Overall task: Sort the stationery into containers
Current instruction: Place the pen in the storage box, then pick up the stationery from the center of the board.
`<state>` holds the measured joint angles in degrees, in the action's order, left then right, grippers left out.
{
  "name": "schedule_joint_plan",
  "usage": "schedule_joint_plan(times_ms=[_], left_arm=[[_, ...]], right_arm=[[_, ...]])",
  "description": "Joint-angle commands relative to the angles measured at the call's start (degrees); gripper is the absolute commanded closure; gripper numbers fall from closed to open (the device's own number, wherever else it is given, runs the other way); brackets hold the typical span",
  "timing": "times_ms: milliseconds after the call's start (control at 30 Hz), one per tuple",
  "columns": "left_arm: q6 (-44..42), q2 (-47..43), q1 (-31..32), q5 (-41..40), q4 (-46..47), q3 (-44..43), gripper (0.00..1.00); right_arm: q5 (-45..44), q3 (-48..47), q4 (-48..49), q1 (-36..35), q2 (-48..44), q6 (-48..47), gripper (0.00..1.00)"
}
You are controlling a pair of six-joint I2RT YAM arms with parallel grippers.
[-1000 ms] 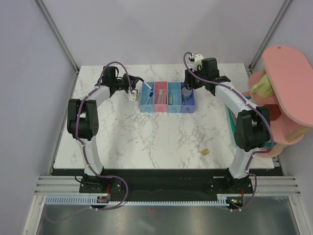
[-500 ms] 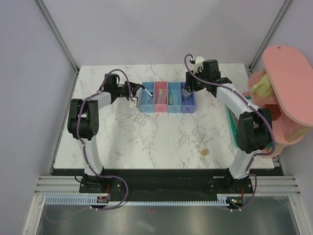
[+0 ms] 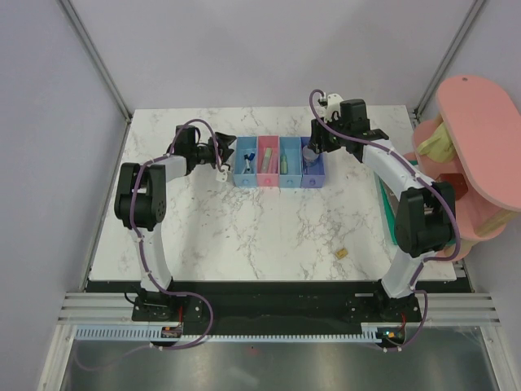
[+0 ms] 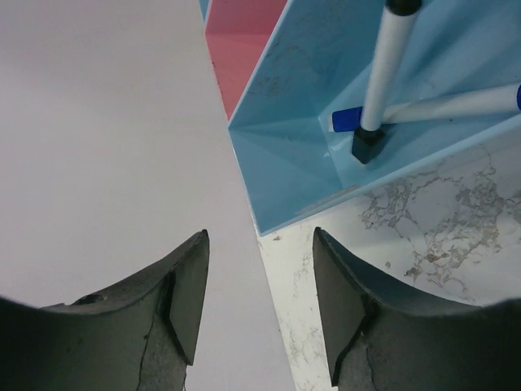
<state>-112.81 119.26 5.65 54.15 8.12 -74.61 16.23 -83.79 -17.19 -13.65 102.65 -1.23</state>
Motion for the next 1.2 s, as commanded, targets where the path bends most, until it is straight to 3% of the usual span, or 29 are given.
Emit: schedule_joint_plan(times_ms=[0,267,367,467,500,567,633,667,700,867,933,1033,1167], left_arm=[[-39.32,0.53,0.33,3.15,3.04,-0.01,0.39],[-34.86,-4.11,0.33,1.84,9.36,3.93,0.39],[-25.55,-9.47,0.68,-1.84,14.89,8.77,0.38],[-10.27,-16.94,2.43,-12.28,14.65,13.16,0.37],[-0.66,-19.31,2.96,-17.80,13.77,14.22,0.37],[11.83,-25.44,4.62,-25.54,2.65,14.76,0.36],[22.06,-28.81,5.77,-28.91,-6.75,12.92,0.36],[26.90,-31.43,6.82,-30.14,-16.37,11.95,0.36],[35.47,-32.50,7.35,-31.81,-20.82,11.25,0.36],[59.23,-40.50,11.04,-34.46,-32.79,12.38,0.37],[63.31,-44.19,11.66,-34.55,-35.35,12.64,0.37],[68.51,-48.76,11.93,-34.81,-38.96,13.52,0.37],[68.70,-54.12,12.10,-36.83,-40.46,16.24,0.38]], right_arm=[[1.17,0.73,1.11,0.29,-2.81,-0.08,0.41],[3.63,2.92,-6.08,0.64,-8.33,-3.50,0.43],[5.65,6.44,-13.09,0.73,-12.28,-9.47,0.44],[6.10,10.65,-21.97,0.64,-16.06,-18.17,0.44],[5.49,13.45,-23.75,0.64,-17.04,-20.10,0.44],[3.39,16.54,-28.13,0.55,-19.93,-25.99,0.44],[1.71,20.58,-30.35,0.55,-21.43,-31.08,0.43],[1.00,21.64,-32.27,0.55,-22.14,-32.41,0.43],[-0.13,23.30,-33.25,0.55,-22.23,-33.30,0.43],[-2.16,27.97,-36.59,-1.11,-22.67,-35.15,0.39],[-4.78,30.26,-36.08,-2.78,-24.94,-35.94,0.37],[-7.51,32.02,-35.72,-4.89,-28.20,-35.68,0.21],[-7.70,33.34,-37.39,-7.96,-30.14,-37.17,0.20]])
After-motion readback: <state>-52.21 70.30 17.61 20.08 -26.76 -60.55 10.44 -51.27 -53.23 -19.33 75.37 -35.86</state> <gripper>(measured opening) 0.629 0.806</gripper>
